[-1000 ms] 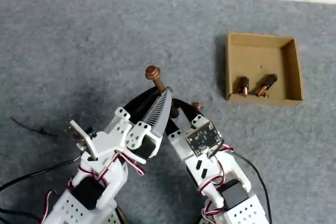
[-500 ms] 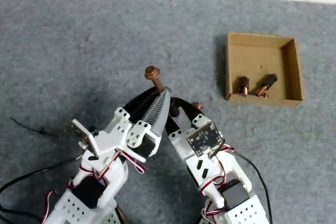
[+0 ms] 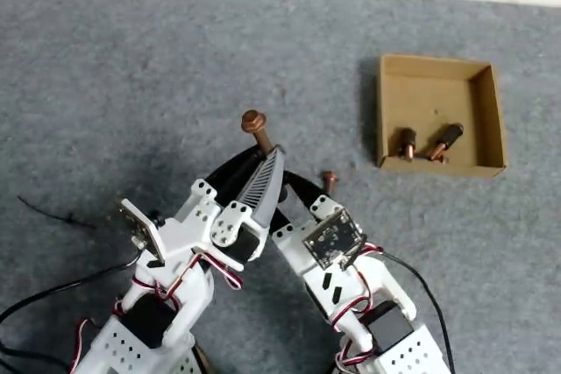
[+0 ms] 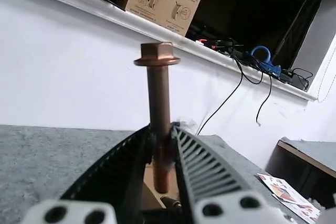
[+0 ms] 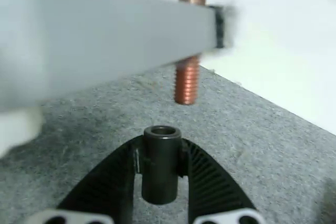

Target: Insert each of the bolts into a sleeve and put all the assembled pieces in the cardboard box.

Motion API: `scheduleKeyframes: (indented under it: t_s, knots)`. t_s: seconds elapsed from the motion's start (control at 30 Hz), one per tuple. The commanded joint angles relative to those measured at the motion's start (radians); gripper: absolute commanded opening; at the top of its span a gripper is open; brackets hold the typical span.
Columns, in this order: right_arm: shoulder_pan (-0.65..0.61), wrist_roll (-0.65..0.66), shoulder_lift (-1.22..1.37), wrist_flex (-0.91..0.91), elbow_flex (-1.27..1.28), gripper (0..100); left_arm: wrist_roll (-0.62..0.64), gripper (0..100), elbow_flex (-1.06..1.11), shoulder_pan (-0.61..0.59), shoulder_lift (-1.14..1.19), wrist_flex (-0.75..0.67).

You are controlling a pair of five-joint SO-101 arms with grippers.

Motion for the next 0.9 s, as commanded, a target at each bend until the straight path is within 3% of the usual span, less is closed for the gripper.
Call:
scheduleKeyframes:
  t_s: [0.0, 0.87]
  knots:
    - [-0.012, 0.012, -0.018, -0.031, -0.088, 0.5, -0.009, 1, 0.019, 0.001, -0.002, -0.005]
    - [0.024, 0.006, -0.018, -0.028, -0.157, 0.5, -0.009, 1, 0.019, -0.035, -0.001, 0.021]
